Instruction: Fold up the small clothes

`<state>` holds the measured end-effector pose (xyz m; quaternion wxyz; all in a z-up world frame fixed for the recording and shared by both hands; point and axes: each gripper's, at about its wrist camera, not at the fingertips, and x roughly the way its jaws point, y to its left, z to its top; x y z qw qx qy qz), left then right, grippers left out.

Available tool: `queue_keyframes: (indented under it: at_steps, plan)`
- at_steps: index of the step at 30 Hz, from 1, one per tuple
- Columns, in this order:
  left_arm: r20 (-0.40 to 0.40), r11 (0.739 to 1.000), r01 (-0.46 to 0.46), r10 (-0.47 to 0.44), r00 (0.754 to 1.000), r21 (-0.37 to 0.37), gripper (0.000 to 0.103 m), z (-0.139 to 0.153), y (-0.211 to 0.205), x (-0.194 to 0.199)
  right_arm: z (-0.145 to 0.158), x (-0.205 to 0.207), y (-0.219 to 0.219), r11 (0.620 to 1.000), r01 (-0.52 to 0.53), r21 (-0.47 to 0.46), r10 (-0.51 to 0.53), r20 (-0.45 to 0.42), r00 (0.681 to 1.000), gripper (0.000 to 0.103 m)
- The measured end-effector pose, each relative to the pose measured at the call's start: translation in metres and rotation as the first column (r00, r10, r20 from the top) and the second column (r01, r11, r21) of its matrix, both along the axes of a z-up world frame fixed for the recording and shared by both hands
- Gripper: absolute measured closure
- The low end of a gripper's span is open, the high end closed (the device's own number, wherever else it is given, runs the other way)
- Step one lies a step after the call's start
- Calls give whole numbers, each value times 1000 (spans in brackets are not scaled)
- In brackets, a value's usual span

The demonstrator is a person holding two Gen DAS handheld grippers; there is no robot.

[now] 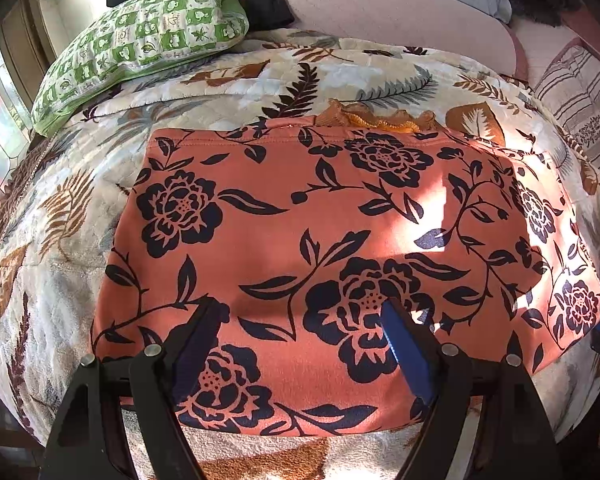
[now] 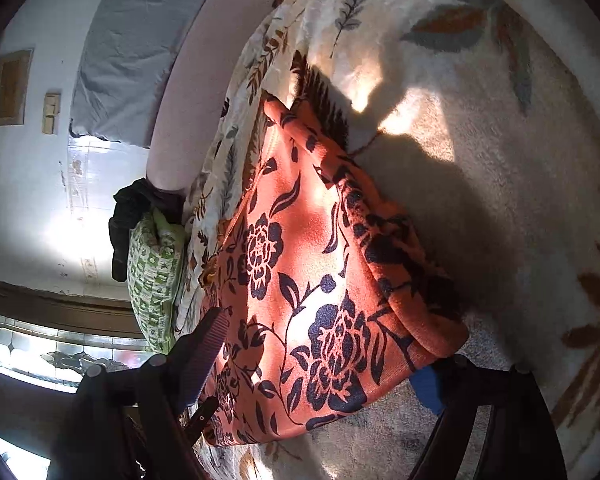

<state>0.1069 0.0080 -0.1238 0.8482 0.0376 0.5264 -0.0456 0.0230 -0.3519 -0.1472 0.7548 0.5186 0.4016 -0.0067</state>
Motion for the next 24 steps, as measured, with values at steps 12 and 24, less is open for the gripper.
queue_keyframes:
  at_steps: [12,24]
  plan:
    - [-8,1000,9,-9,1000,1,21,-5,-4,5,-9,7,1,1000,-11,-12,11,-19,1000,18]
    - [4,1000,6,-6,1000,-8,21,0,-5,6,3,11,6,998,-32,-59,31,-14,999,19]
